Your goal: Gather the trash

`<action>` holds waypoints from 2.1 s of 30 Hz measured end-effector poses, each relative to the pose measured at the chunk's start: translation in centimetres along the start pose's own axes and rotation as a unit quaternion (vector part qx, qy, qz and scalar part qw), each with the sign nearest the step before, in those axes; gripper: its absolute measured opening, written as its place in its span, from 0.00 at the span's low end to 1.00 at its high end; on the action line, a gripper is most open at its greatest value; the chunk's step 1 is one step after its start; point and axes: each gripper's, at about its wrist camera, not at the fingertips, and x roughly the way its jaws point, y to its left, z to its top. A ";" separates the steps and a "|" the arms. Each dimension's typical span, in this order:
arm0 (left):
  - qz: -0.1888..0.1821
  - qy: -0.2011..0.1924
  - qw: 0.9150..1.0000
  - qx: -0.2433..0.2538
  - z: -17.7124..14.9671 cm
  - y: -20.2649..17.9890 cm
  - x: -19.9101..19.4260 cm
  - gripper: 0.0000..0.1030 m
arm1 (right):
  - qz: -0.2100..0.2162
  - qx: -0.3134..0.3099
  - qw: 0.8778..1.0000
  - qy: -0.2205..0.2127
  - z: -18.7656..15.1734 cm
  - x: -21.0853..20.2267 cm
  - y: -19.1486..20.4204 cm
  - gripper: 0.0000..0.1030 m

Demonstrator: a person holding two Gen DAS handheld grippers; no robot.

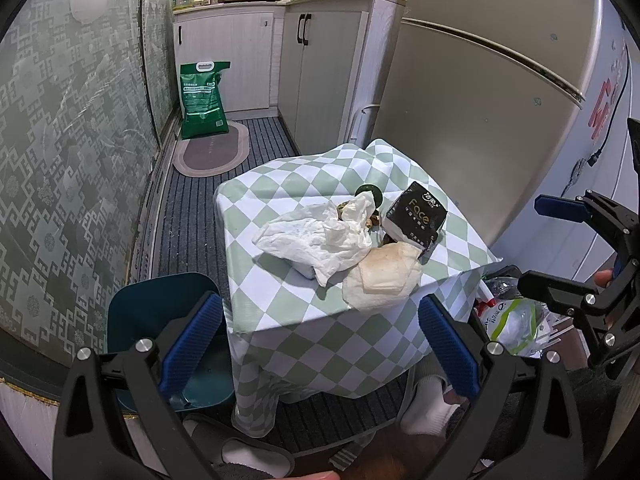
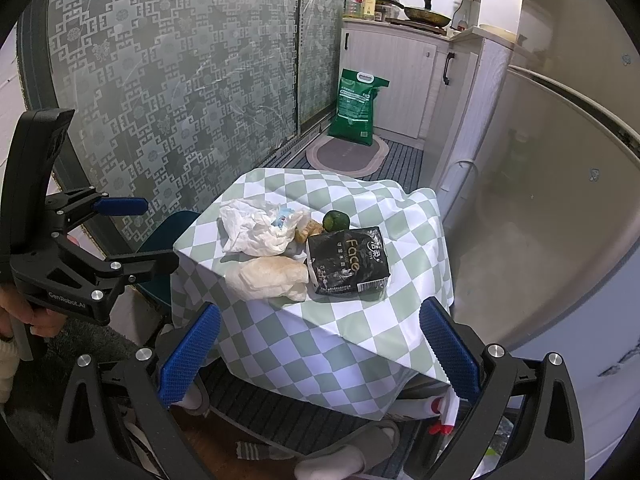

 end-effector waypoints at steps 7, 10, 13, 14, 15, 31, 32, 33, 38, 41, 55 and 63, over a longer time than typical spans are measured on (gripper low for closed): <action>0.000 0.000 1.000 0.000 0.1 0.0 0.1 0.97 | -0.001 0.000 1.000 0.000 0.0 0.0 0.0 0.97; 0.000 0.000 1.000 0.000 0.1 0.0 0.1 0.97 | 0.000 0.000 1.000 0.000 0.0 0.0 -0.1 0.97; 0.000 0.001 1.000 -0.001 0.1 0.1 0.0 0.97 | -0.001 0.000 1.000 0.000 0.0 0.0 -0.1 0.97; 0.000 0.001 1.000 -0.001 0.1 0.1 0.0 0.97 | 0.000 0.001 1.000 -0.001 0.0 0.0 -0.1 0.97; 0.000 0.000 1.000 0.000 0.1 0.1 0.0 0.97 | 0.001 0.001 1.000 -0.001 0.0 0.0 -0.1 0.97; 0.002 0.001 1.000 0.002 0.2 0.4 0.0 0.97 | -0.004 0.001 1.000 0.002 -0.3 -0.2 -0.2 0.97; 0.002 0.000 1.000 0.002 0.2 0.4 0.0 0.97 | -0.003 0.001 1.000 0.002 -0.1 -0.2 -0.2 0.97; 0.003 -0.001 1.000 0.003 0.2 0.5 0.0 0.97 | -0.003 0.001 1.000 0.002 -0.2 -0.1 -0.2 0.97; 0.002 -0.003 1.000 0.007 0.2 0.4 0.2 0.97 | -0.003 0.002 1.000 0.000 -0.2 0.1 -0.2 0.97; 0.004 -0.009 1.000 0.013 0.2 0.4 0.2 0.97 | 0.013 0.012 1.000 -0.011 -0.2 0.0 -0.4 0.97; -0.039 0.002 0.999 0.003 0.3 2.3 1.4 0.68 | 0.036 0.027 0.999 -0.012 0.3 1.3 -0.7 0.92; -0.036 0.047 0.997 0.051 2.6 2.6 3.3 0.46 | 0.048 0.014 0.999 -0.013 1.0 2.2 -0.4 0.77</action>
